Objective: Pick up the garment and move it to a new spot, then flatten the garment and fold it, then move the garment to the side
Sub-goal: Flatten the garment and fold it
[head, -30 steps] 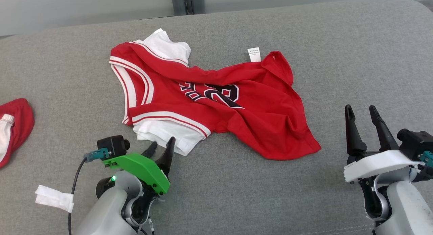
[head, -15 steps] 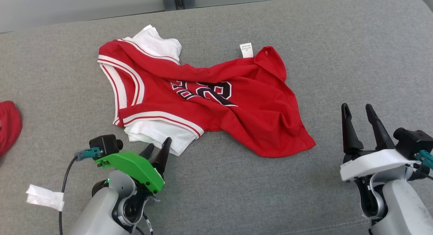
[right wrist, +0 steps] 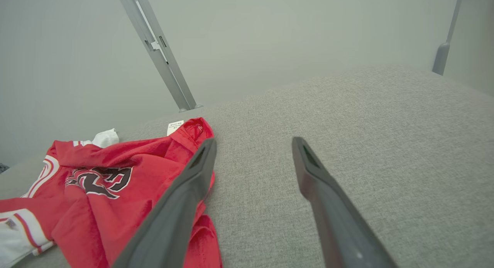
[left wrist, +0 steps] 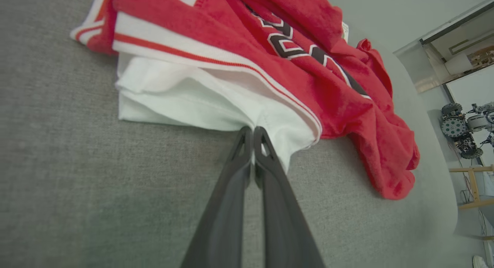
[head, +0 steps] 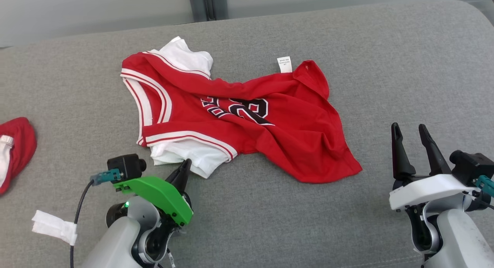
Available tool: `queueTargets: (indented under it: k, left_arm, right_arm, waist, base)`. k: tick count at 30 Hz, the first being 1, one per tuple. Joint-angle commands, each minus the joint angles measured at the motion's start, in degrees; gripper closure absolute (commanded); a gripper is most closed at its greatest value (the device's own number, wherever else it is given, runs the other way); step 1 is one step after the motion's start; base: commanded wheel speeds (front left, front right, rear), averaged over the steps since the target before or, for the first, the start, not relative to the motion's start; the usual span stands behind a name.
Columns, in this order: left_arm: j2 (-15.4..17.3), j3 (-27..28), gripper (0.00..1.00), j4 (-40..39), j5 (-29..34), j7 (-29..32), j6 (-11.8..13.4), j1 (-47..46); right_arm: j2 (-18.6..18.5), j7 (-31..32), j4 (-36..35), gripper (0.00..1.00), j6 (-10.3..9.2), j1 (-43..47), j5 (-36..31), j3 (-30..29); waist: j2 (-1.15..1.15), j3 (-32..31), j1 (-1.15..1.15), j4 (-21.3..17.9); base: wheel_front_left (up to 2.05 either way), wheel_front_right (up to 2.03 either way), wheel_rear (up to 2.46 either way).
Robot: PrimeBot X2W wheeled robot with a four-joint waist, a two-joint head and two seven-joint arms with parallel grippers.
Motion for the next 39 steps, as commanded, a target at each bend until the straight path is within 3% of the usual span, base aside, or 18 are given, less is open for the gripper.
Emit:
queueTargets:
  k: [1,8,12,13,14,20,26,35,37,39]
  left_arm:
    - [0.6,-0.4,1.00,-1.8,0.4,-0.1,0.6,1.6]
    - [1.2,-3.7,1.00,-14.5,1.4,1.5,4.2,9.7]
    - [0.9,-5.3,1.00,-17.7,0.8,3.2,6.2,13.4]
    - [0.9,-5.8,0.46,-17.8,0.6,3.7,6.5,13.9]
    - [0.7,-5.9,0.00,-17.7,0.4,3.9,6.5,14.1]
    - [0.3,-6.7,0.00,-14.4,0.7,3.8,5.9,13.9]
    - [1.9,-5.4,0.00,-17.7,2.0,1.3,6.1,14.0]
    - [8.2,-0.6,0.00,-22.2,10.7,-8.9,9.7,12.9]
    - [9.9,-0.1,0.00,-22.9,13.6,-12.3,9.3,12.1]
    - [11.4,1.5,0.00,-22.3,15.3,-15.2,10.8,12.9]
  right_arm:
    - [-0.2,-0.2,0.2,0.00,0.02,0.8,0.1,-0.1]
    - [-1.0,-0.1,0.5,0.00,0.02,2.2,-0.1,0.0]
    - [-1.3,0.5,0.1,0.00,0.02,2.3,-0.4,0.0]
    - [-1.4,0.8,0.0,0.00,0.02,2.3,-0.5,0.0]
    - [-1.4,0.9,-0.1,0.00,0.02,2.2,-0.6,0.1]
    - [-1.7,1.8,-0.2,0.00,0.02,1.7,-0.7,0.4]
    - [-1.8,1.6,0.0,0.00,0.02,2.7,-0.5,0.4]
    - [-1.1,0.5,-1.4,0.00,0.02,4.0,-0.3,0.3]
    - [-1.0,0.3,-2.3,0.00,0.02,4.5,-0.5,0.1]
    - [-0.9,0.0,-3.2,0.00,0.02,5.0,-0.9,-0.1]
  waist:
    - [0.00,-1.3,0.00,1.4]
    - [0.00,-2.9,0.00,4.5]
    - [0.00,-3.0,0.00,5.8]
    - [0.00,-2.9,0.00,6.1]
    - [0.00,-2.9,0.00,6.3]
    - [0.00,-2.7,0.00,7.1]
    - [0.00,-4.3,0.00,7.4]
    - [0.00,-7.3,0.00,6.4]
    - [0.00,-7.8,0.00,6.2]
    - [0.00,-8.4,0.00,5.9]
  base:
    - [0.00,0.00,0.00]
    - [0.00,0.00,0.00]
    - [0.00,0.00,0.00]
    - [0.00,0.00,0.00]
    - [0.00,0.00,0.00]
    - [0.00,0.00,0.00]
    - [0.00,0.00,0.00]
    - [0.00,0.00,0.00]
    - [0.00,0.00,0.00]
    - [0.00,0.00,0.00]
